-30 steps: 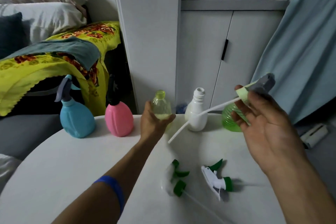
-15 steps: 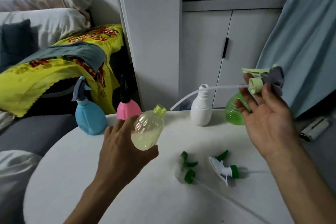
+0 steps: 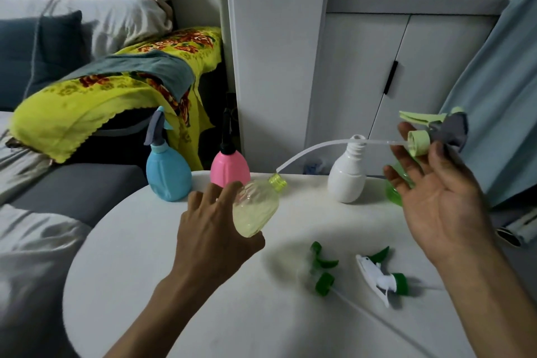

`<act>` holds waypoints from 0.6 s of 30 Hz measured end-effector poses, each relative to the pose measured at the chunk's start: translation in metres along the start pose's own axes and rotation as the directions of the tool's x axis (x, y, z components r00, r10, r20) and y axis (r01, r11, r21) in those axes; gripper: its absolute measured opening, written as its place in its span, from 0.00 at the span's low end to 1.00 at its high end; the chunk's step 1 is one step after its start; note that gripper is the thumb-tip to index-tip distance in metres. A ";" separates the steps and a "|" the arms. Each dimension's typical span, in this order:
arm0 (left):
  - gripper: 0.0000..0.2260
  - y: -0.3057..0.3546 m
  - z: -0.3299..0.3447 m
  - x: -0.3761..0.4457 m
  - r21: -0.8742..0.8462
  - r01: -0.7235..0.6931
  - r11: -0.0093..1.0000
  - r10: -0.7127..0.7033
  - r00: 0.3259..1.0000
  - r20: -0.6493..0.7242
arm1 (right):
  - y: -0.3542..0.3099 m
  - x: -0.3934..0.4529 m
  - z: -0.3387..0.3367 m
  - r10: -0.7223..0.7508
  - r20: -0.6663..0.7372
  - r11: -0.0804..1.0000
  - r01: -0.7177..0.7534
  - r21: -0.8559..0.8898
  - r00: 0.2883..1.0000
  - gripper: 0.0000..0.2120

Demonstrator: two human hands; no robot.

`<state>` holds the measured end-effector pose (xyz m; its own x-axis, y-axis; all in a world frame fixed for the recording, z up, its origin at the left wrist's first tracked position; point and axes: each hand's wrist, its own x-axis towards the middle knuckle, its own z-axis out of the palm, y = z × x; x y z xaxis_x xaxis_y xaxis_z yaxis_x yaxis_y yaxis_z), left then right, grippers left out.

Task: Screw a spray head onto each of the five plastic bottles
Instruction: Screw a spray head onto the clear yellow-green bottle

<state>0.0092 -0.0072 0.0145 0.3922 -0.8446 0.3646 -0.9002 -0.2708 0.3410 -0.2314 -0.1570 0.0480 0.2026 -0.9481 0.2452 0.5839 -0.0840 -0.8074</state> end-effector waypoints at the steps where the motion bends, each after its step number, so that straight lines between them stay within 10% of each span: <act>1: 0.39 -0.001 0.000 0.000 -0.004 0.000 1.000 0.000 1.000 0.000 | 0.000 0.000 0.000 -0.004 -0.003 1.000 0.004 -0.003 1.000 0.12; 18: 0.36 0.012 0.000 -0.004 -0.021 -0.100 0.995 0.100 0.995 0.006 | 0.050 -0.034 0.045 0.212 0.070 0.964 -0.196 -0.181 0.975 0.09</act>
<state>-0.0033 -0.0071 0.0169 0.2989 -0.8700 0.3921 -0.9308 -0.1752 0.3208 -0.1742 -0.1150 0.0233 0.3765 -0.9204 0.1058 0.3809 0.0497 -0.9233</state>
